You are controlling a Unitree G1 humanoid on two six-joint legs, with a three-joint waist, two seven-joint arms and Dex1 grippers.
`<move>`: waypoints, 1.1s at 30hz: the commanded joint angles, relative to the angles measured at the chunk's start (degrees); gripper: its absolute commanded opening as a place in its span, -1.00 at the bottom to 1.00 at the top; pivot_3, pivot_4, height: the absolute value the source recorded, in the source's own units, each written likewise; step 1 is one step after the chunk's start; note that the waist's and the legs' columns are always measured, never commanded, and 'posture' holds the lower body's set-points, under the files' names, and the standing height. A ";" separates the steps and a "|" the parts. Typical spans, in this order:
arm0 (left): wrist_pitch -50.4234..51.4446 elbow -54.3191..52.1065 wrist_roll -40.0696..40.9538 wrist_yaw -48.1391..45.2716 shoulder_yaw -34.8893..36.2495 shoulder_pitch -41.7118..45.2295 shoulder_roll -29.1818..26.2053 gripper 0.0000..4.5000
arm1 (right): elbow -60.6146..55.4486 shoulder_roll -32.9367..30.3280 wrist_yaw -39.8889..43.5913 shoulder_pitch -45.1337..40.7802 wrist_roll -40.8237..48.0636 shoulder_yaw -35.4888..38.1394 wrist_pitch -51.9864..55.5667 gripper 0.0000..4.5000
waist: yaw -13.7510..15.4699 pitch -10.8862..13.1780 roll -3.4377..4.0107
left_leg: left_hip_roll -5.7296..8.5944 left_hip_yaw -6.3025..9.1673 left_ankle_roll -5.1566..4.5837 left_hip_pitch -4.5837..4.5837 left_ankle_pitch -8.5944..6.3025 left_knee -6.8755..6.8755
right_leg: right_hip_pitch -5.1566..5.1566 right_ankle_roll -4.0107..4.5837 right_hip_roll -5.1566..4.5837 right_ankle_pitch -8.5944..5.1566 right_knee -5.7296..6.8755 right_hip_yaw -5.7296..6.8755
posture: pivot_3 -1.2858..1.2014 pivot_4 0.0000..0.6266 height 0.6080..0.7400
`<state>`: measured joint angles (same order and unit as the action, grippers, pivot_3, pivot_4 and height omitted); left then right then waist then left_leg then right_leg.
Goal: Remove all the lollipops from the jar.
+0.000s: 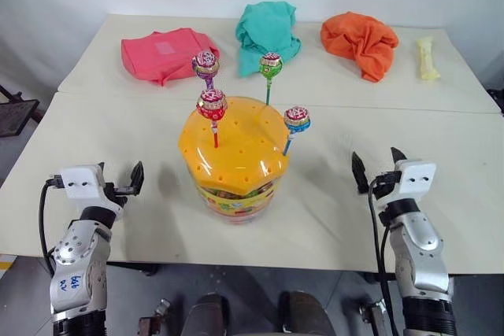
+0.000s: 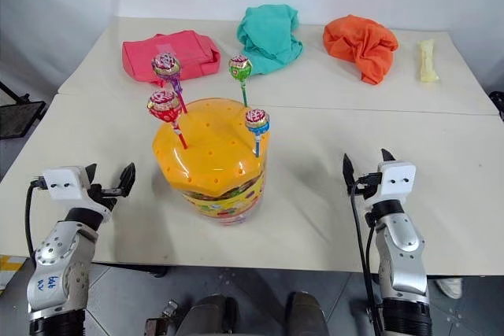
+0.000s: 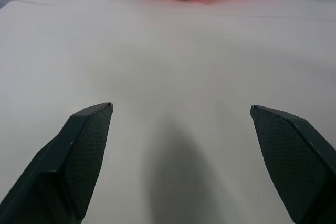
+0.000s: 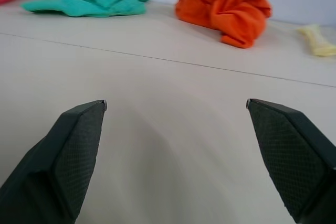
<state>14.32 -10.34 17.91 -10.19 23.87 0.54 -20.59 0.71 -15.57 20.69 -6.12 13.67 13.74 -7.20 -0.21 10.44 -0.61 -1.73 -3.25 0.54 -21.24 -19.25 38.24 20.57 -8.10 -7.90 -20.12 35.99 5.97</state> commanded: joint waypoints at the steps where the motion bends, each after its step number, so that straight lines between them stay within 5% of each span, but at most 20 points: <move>1: -2.80 -0.08 1.77 -5.61 1.27 0.17 -3.15 0.98 | -2.91 -3.04 9.14 0.18 6.89 0.69 -2.20 1.00 | 0.04 0.00 0.00 | 0.01 0.00 0.00 0.00 0.00 0.01 | 0.00 0.00 -0.01 0.00 0.00 -0.01 | 0.03 -0.52 1.00; 10: -1.78 14.57 19.45 -41.45 7.64 6.82 -21.28 0.98 | -18.42 -21.18 34.07 8.70 35.92 12.91 12.83 1.00 | 0.38 0.01 0.02 | 0.02 -0.03 -0.02 0.01 -0.01 -0.01 | -0.09 0.00 0.00 0.00 -0.07 0.08 | 0.03 -0.52 1.00; 15: 14.40 31.02 29.78 -55.95 10.25 16.72 -32.27 0.98 | -31.13 -23.76 36.22 14.42 46.68 19.45 16.89 1.00 | 0.07 0.01 0.01 | -0.09 -0.39 0.00 0.00 -0.03 -0.06 | -0.04 0.02 0.12 -0.01 -0.03 0.09 | 0.03 -0.52 1.00; 19: 15.69 35.84 30.33 -60.85 8.75 22.95 -31.69 0.98 | -39.78 -23.48 32.50 15.90 50.18 21.48 17.61 1.00 | 0.18 0.01 0.02 | -0.05 -0.34 0.00 0.09 -0.03 -0.05 | -0.03 0.02 0.06 -0.01 0.00 -0.01 | 0.03 -0.52 1.00; 23: 13.50 32.65 27.14 -65.91 0.50 29.45 -28.25 0.98 | -49.49 -25.31 38.58 21.58 48.05 21.63 16.19 1.00 | 1.49 -0.02 -0.05 | -0.03 -0.35 0.01 -0.04 -0.04 0.01 | -0.02 0.01 0.09 0.00 0.01 0.10 | 0.03 -0.52 1.00; 33: 11.57 24.22 26.93 -71.21 -9.47 45.45 -20.23 0.98 | -46.24 -24.37 42.40 23.90 43.65 21.37 14.06 1.00 | 1.45 -0.11 -0.60 | -0.04 -0.41 -0.01 -0.09 -0.05 0.29 | -0.08 -0.02 0.14 0.02 0.01 0.04 | 0.03 -0.52 1.00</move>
<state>25.30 17.10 43.50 -80.49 14.76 44.89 -40.76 -45.32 -40.32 63.18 18.25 57.50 34.98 8.07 1.24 10.34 -1.21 -1.76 -3.66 0.53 -21.33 -19.30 38.56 20.47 -8.12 -7.76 -20.10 36.00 6.01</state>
